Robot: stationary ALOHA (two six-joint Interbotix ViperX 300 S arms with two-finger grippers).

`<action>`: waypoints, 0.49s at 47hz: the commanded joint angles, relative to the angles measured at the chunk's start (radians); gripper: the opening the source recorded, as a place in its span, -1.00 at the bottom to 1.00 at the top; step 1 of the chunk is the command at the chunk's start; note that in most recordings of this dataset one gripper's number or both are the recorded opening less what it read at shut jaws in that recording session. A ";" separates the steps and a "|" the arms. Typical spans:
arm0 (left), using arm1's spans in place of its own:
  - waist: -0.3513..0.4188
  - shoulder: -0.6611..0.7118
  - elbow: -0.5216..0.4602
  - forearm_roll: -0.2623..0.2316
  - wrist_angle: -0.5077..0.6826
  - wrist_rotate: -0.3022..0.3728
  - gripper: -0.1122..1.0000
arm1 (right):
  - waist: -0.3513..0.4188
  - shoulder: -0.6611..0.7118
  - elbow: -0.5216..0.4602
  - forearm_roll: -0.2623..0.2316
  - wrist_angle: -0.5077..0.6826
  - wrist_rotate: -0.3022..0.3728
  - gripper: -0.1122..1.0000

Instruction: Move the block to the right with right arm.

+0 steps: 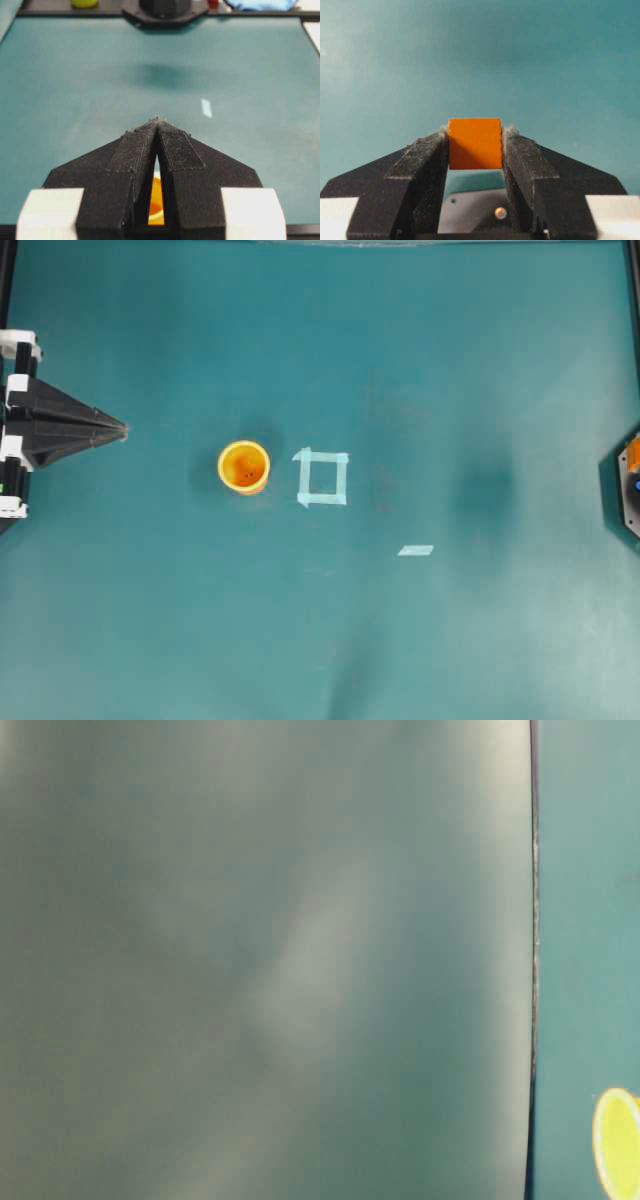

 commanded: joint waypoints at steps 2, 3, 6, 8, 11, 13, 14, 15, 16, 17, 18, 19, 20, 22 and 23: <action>0.000 0.003 -0.029 0.002 -0.005 0.000 -0.81 | 0.000 0.011 -0.014 0.000 -0.008 -0.002 -0.07; 0.002 0.003 -0.029 0.002 -0.005 0.000 -0.81 | 0.000 0.011 -0.014 0.000 -0.008 -0.002 -0.07; 0.002 0.003 -0.029 0.002 -0.005 0.000 -0.81 | 0.000 0.011 -0.014 0.000 -0.008 -0.002 -0.07; 0.002 0.003 -0.029 0.002 -0.005 0.000 -0.81 | 0.000 0.011 -0.014 0.002 -0.008 -0.003 -0.07; 0.000 0.003 -0.029 0.002 -0.005 0.000 -0.81 | 0.000 0.008 -0.014 0.000 -0.008 -0.005 -0.07; 0.000 0.003 -0.029 0.002 -0.005 0.000 -0.81 | 0.000 0.006 -0.014 0.000 -0.008 -0.006 -0.07; 0.000 0.003 -0.029 0.002 -0.005 0.000 -0.81 | 0.000 0.005 -0.014 0.002 -0.008 -0.006 -0.07; 0.000 0.003 -0.029 0.002 -0.005 0.000 -0.81 | 0.000 0.003 -0.014 0.000 -0.008 -0.006 -0.07; 0.002 0.003 -0.029 0.002 -0.005 0.000 -0.81 | 0.000 0.002 -0.012 0.000 -0.006 -0.006 -0.07; 0.000 0.005 -0.029 0.002 -0.005 0.000 -0.81 | 0.000 0.002 -0.012 0.000 -0.006 -0.006 -0.07; 0.000 0.003 -0.029 0.002 -0.005 0.000 -0.81 | 0.000 0.000 -0.011 0.000 -0.005 -0.008 -0.07; 0.000 0.003 -0.029 0.002 -0.005 0.000 -0.81 | 0.000 -0.002 -0.012 0.000 -0.005 -0.008 -0.07; 0.000 0.005 -0.029 0.002 -0.005 0.000 -0.81 | 0.000 -0.003 -0.011 0.000 -0.006 -0.008 -0.07; 0.000 0.003 -0.029 0.002 -0.005 0.000 -0.81 | 0.000 -0.008 -0.011 0.000 -0.006 -0.008 -0.07; 0.000 0.003 -0.029 0.002 -0.005 0.000 -0.81 | 0.000 -0.011 -0.009 0.000 -0.005 -0.008 -0.07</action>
